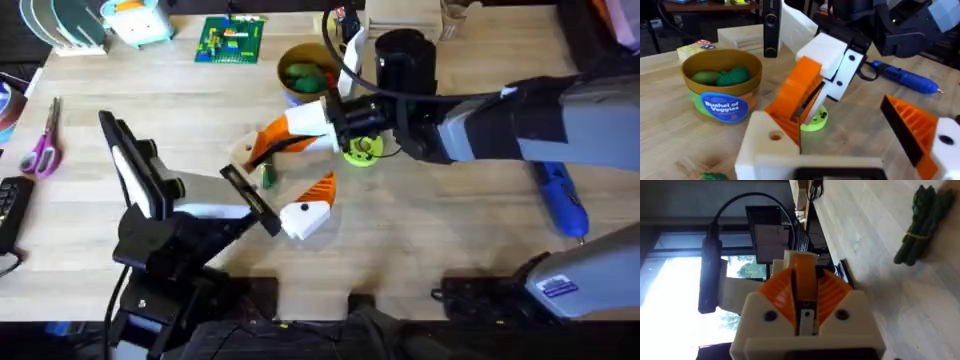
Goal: Pick up the gripper from the table and insert it into the empty holder that is missing its gripper. Then pick up a screw, insert it into the mounting hole, and use the screwdriver to tighten it. Finally, clean up the table by picking up the vegetable and placing it into the bucket.
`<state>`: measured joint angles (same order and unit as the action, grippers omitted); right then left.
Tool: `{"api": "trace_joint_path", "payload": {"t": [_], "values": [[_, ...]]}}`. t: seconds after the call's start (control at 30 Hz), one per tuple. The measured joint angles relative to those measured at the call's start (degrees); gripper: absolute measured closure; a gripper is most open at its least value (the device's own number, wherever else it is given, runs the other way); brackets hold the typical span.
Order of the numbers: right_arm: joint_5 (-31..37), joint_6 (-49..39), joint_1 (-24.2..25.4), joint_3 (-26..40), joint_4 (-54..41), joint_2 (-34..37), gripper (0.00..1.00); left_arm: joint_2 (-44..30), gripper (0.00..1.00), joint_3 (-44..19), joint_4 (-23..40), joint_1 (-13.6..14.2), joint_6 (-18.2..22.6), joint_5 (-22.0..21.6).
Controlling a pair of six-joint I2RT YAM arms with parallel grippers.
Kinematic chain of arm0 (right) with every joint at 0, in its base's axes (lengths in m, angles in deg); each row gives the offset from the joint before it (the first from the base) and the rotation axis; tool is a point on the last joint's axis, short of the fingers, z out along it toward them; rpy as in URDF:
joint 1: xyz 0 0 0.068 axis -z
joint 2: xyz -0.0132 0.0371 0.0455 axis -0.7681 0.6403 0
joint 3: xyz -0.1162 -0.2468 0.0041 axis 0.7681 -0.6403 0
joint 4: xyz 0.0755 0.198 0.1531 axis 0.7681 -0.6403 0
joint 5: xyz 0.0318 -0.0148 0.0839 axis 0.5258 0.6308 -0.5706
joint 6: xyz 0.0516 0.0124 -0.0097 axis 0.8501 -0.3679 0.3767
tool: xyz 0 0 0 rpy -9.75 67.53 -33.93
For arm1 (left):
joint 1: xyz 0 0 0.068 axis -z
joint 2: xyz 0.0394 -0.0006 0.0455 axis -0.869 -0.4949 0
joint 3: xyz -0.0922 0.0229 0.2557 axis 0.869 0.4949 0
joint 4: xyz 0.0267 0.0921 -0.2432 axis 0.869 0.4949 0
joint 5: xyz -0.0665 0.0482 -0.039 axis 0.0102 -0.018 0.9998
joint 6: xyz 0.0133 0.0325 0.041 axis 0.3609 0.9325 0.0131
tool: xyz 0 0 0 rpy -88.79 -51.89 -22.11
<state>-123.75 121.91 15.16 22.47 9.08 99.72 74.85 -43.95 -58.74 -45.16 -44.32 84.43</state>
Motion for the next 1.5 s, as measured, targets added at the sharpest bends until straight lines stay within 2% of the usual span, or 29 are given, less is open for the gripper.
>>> {"api": "trace_joint_path", "payload": {"t": [0.37,0.7,0.8,1.13,1.23,1.33,1.5], "values": [[-1.3,-0.8,0.8,0.0,-0.6,0.1,0.609,0.0,0.008,0.0,-0.1,0.4,0.5,1.8],[-2.0,-1.5,1.2,0.0,-0.8,1.0,0.338,0.0,0.008,0.0,-0.1,0.4,0.7,2.8],[-2.0,-2.6,1.8,0.0,-0.7,1.0,0.153,0.0,0.009,0.0,-0.1,0.4,0.7,2.8],[-0.3,-8.2,10.4,1.0,-1.4,1.0,0.12,0.0,0.008,0.0,-0.1,0.4,0.7,2.8],[0.4,-11.5,12.7,2.9,-7.6,-0.2,0.117,0.0,0.008,0.0,-0.1,0.4,0.7,2.8],[2.6,-17.8,14.9,5.7,-20.2,-3.5,0.117,0.0,0.008,0.0,-0.1,0.4,0.7,2.8],[9.8,-32.4,17.1,10.9,-43.8,-10.3,0.113,0.0,0.007,0.0,-0.1,0.4,0.7,2.8]]}}
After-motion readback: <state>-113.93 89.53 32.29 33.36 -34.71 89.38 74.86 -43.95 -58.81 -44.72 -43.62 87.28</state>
